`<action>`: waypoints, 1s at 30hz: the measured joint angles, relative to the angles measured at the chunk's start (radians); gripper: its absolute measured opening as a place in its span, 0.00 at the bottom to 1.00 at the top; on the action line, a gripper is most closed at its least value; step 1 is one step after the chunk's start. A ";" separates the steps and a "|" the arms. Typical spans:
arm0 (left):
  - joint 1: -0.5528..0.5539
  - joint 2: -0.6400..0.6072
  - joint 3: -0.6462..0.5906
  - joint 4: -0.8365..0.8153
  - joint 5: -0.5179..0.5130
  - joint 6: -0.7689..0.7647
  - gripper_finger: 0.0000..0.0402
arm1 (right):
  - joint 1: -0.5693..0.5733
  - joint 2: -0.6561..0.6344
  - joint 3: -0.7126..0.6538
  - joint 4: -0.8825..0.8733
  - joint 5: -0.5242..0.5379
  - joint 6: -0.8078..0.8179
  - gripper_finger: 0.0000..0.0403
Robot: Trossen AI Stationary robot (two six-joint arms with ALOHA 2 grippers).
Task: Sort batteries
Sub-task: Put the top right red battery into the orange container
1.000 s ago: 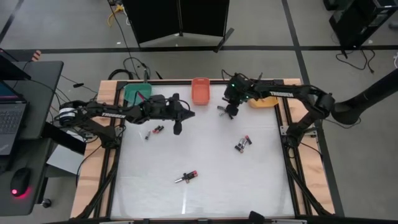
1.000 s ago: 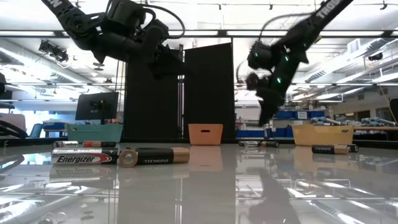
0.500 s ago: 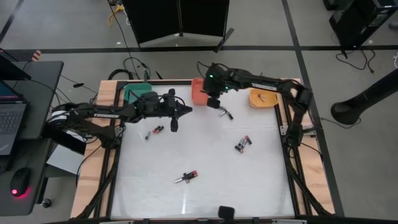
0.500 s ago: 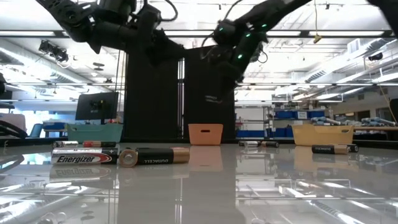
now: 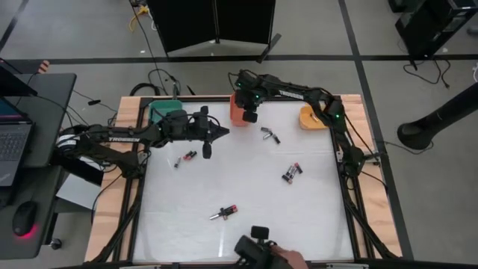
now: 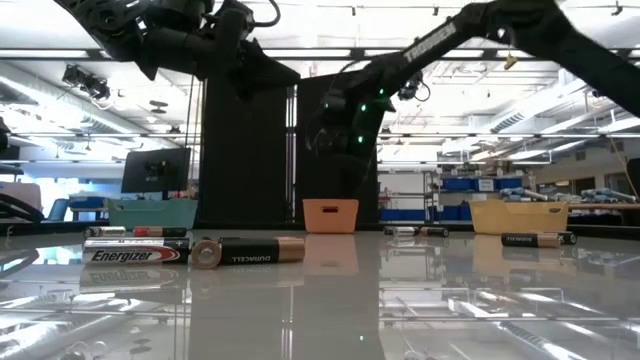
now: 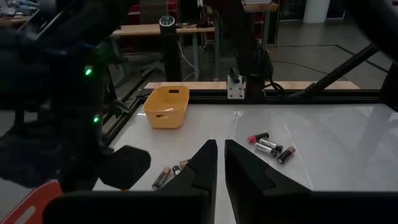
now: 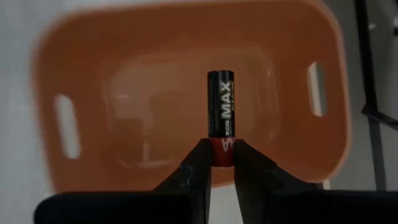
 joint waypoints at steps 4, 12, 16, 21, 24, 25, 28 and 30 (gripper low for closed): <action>0.000 0.000 0.000 0.006 0.000 -0.003 0.09 | -0.015 0.063 0.055 -0.033 -0.010 -0.023 0.14; 0.000 0.000 0.000 0.006 0.001 -0.007 0.09 | -0.019 0.127 0.100 -0.067 -0.016 -0.024 0.15; 0.000 0.000 0.000 0.006 0.001 -0.007 0.09 | -0.019 0.127 0.100 -0.063 -0.016 -0.024 0.15; 0.000 0.000 0.000 0.006 0.001 -0.007 0.09 | -0.019 0.127 0.100 -0.061 -0.016 -0.019 0.20; 0.000 0.000 0.000 0.006 0.001 -0.008 0.09 | -0.019 0.127 0.100 -0.056 -0.016 -0.023 0.26; 0.000 0.001 0.000 0.005 0.001 -0.008 0.09 | -0.018 0.127 0.100 -0.054 -0.016 -0.023 0.28; 0.000 0.001 0.000 0.005 0.001 -0.008 0.09 | -0.018 0.127 0.102 -0.059 -0.016 -0.017 0.33; 0.000 0.001 0.000 0.005 0.001 -0.008 0.09 | -0.018 0.127 0.117 -0.072 -0.016 -0.012 0.36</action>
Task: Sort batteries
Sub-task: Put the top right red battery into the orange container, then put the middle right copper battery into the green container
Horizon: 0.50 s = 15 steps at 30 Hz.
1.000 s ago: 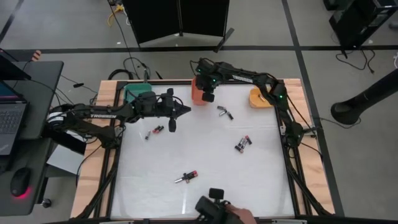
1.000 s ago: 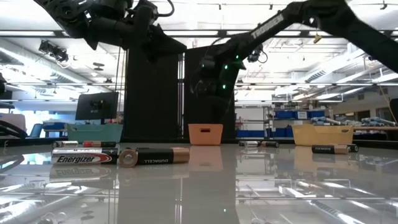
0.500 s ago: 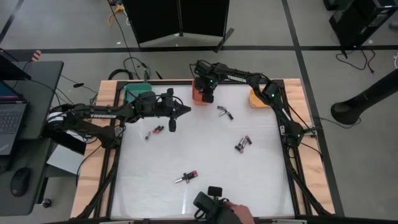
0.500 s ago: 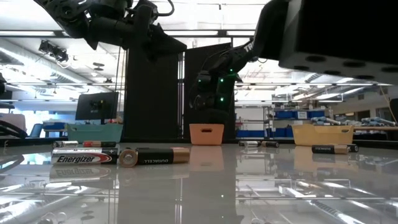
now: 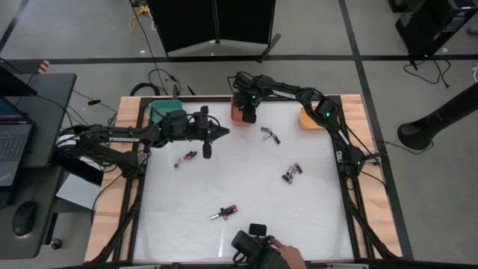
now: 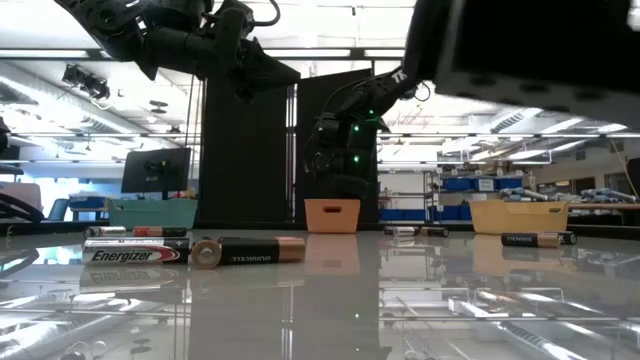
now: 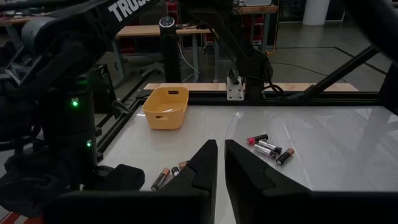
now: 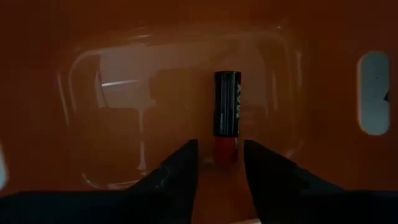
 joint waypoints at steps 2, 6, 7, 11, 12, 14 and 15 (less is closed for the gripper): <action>0.000 0.000 0.000 -0.003 0.000 0.000 0.09 | 0.003 0.000 0.025 -0.010 0.000 0.005 0.39; 0.000 0.000 0.000 -0.004 0.000 0.000 0.09 | 0.016 -0.001 0.123 -0.105 0.000 0.000 0.39; 0.000 0.000 0.000 -0.004 0.000 0.000 0.09 | 0.020 -0.001 0.157 -0.148 0.000 -0.009 0.37; 0.000 0.000 0.000 -0.002 0.000 0.004 0.09 | 0.029 -0.004 0.301 -0.298 0.000 -0.041 0.22; 0.000 0.000 0.000 -0.001 0.000 0.004 0.09 | 0.029 -0.010 0.328 -0.335 0.000 -0.048 0.16; 0.000 0.000 0.000 -0.001 0.000 0.005 0.09 | 0.029 -0.054 0.314 -0.352 0.001 -0.068 0.05; 0.000 0.000 0.000 -0.001 0.000 0.005 0.09 | 0.029 -0.081 0.295 -0.361 0.001 -0.072 0.03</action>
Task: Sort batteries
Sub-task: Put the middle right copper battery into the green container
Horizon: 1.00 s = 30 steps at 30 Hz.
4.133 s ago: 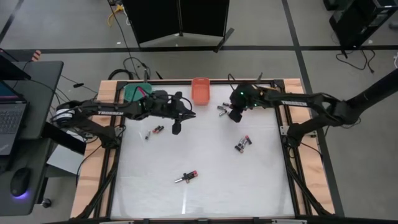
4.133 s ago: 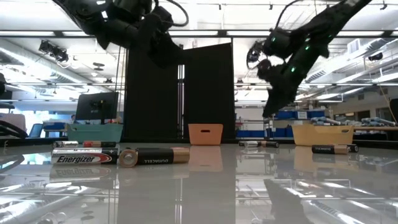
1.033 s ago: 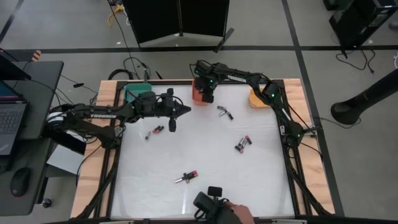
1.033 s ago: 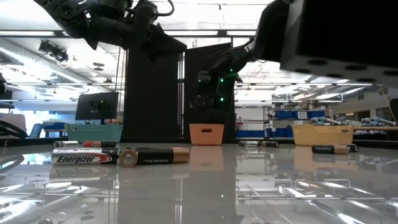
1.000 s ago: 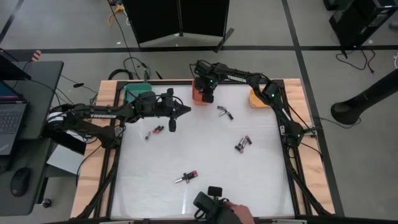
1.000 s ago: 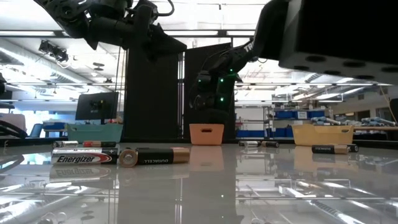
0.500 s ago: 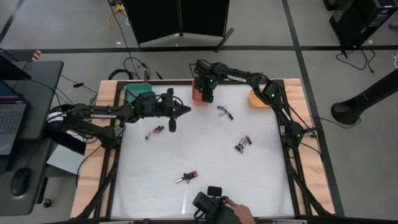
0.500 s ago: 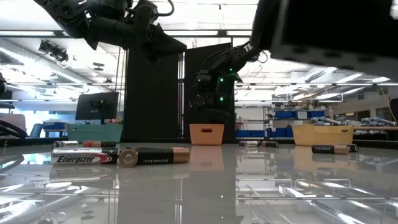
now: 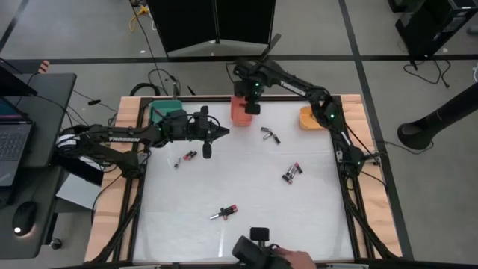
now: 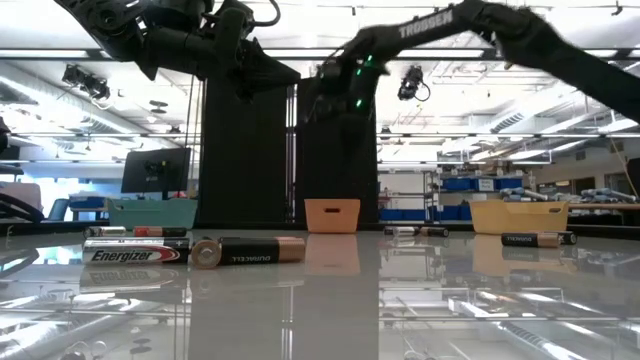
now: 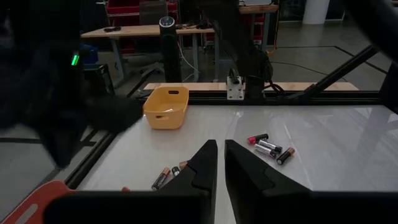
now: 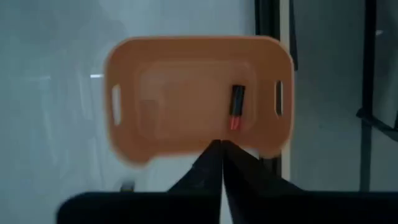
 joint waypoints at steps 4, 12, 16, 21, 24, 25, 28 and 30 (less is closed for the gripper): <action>0.000 0.000 0.000 0.000 0.000 0.005 0.09 | -0.008 -0.112 -0.070 -0.024 -0.041 0.036 0.04; 0.000 0.000 0.000 0.003 0.000 0.027 0.09 | -0.009 -0.413 -0.473 0.156 -0.106 0.128 0.03; 0.000 0.000 0.000 0.005 0.000 0.028 0.09 | 0.017 -0.583 -0.761 0.300 -0.106 0.219 0.02; 0.000 0.000 0.000 0.012 -0.001 0.028 0.09 | 0.084 -0.803 -1.087 0.437 -0.100 0.404 0.03; 0.000 0.000 0.000 0.019 -0.001 0.027 0.09 | 0.145 -0.928 -1.251 0.514 -0.060 0.547 0.03; 0.000 0.000 0.000 0.019 -0.001 0.026 0.09 | 0.169 -0.965 -1.299 0.531 -0.045 0.602 0.03; 0.000 0.000 0.000 0.018 -0.001 0.024 0.09 | 0.245 -1.053 -1.414 0.552 0.001 0.744 0.03; 0.000 0.000 0.000 0.018 -0.001 0.023 0.09 | 0.295 -1.104 -1.465 0.563 0.022 0.826 0.04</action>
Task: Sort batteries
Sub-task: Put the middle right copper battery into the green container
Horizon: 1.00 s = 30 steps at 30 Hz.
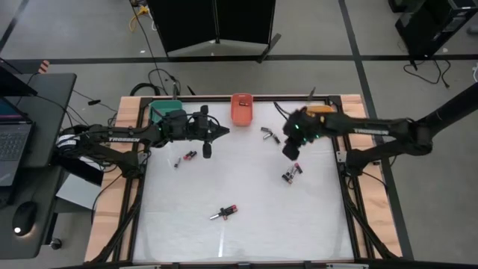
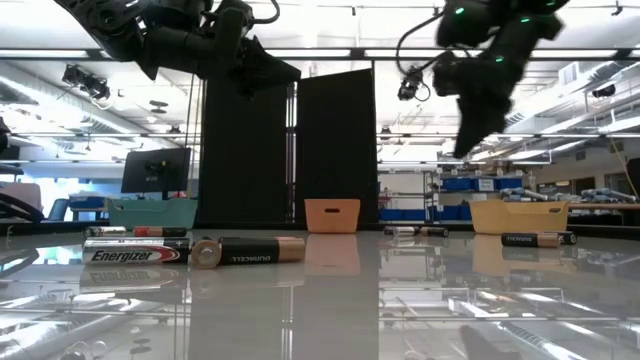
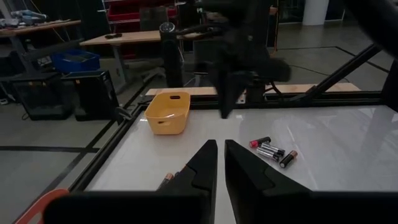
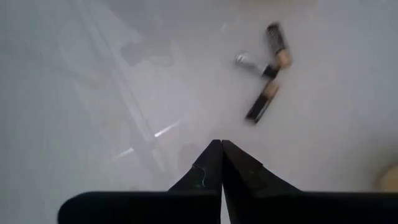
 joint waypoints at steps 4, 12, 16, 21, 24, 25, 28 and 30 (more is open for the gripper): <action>0.000 0.000 0.000 0.000 0.000 -0.011 0.09 | 0.093 -0.055 -0.076 0.013 0.013 0.126 0.07; 0.000 0.000 0.000 -0.002 -0.003 -0.017 0.09 | 0.226 -0.021 -0.113 0.054 0.059 0.187 0.17; 0.000 0.001 0.000 -0.002 -0.005 -0.023 0.09 | 0.191 0.034 -0.111 0.155 0.119 0.191 0.24; 0.000 0.002 0.000 -0.004 -0.005 -0.027 0.09 | 0.105 0.128 -0.111 0.226 0.139 0.163 0.32; 0.000 0.002 0.000 -0.005 -0.005 -0.027 0.09 | 0.066 0.194 -0.111 0.268 0.155 0.135 0.36; 0.000 0.002 0.000 -0.005 -0.005 -0.027 0.09 | 0.055 0.214 -0.111 0.286 0.163 0.131 0.37; 0.000 0.002 0.000 -0.008 -0.006 -0.032 0.09 | 0.032 0.253 -0.111 0.324 0.169 0.111 0.41; 0.000 0.002 0.000 -0.015 -0.006 -0.038 0.09 | 0.022 0.255 -0.111 0.339 0.148 0.093 0.42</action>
